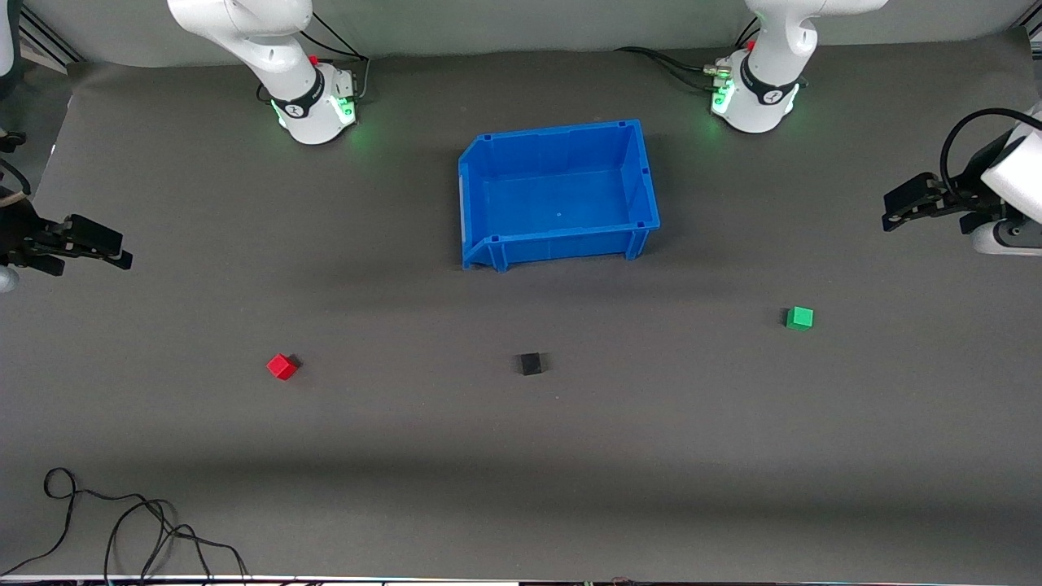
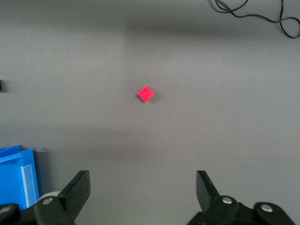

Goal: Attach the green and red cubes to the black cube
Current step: 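Move the right gripper toward the red cube while the left gripper approaches the green cube, then close the right gripper on the red cube while the left gripper grasps the green cube, then carry the green cube with the left gripper beside the black cube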

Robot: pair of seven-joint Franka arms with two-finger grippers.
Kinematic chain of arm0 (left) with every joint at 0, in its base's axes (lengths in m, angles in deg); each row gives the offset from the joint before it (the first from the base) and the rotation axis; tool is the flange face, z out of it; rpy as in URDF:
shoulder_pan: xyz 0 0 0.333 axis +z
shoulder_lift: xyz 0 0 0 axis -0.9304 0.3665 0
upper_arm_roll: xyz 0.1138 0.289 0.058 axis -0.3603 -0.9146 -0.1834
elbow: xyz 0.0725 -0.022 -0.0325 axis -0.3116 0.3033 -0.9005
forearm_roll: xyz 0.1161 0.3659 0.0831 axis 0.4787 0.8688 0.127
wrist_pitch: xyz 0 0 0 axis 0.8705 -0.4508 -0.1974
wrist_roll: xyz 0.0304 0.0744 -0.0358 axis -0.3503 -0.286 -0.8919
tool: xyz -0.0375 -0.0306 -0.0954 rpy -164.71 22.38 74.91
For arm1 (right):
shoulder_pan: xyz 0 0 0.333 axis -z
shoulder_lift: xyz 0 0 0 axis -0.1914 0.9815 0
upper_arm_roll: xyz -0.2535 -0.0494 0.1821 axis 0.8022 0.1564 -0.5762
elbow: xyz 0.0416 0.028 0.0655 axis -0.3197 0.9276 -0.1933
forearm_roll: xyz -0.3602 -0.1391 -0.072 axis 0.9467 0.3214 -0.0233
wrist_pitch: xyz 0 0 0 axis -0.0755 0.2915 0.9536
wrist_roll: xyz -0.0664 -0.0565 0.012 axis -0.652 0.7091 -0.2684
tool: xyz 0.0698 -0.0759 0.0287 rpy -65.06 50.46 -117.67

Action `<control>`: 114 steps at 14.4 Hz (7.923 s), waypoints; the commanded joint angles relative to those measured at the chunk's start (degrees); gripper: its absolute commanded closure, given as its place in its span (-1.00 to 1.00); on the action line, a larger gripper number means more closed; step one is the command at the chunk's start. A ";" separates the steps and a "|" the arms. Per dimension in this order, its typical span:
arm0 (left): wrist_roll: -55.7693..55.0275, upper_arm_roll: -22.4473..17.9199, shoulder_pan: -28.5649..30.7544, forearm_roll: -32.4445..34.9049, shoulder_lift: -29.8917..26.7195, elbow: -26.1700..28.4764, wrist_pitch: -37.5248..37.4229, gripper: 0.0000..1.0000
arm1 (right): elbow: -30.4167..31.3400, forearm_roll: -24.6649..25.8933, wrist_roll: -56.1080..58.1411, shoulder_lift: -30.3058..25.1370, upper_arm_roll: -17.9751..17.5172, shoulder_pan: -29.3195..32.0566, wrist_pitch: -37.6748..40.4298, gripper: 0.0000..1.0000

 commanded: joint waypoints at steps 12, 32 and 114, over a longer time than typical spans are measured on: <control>-16.19 -0.10 0.04 0.32 0.83 -2.03 -3.41 -1.00 | -3.02 -1.20 -1.72 1.74 0.27 -0.10 1.02 -1.00; -81.36 -0.72 17.62 -23.84 -3.21 23.87 18.88 -1.00 | -5.40 -3.92 -44.00 13.05 4.14 -0.11 -4.16 -0.98; -96.30 0.43 -31.16 -35.63 43.63 2.72 68.57 0.78 | 5.24 -4.28 -34.51 39.18 3.96 -6.87 -29.57 -0.63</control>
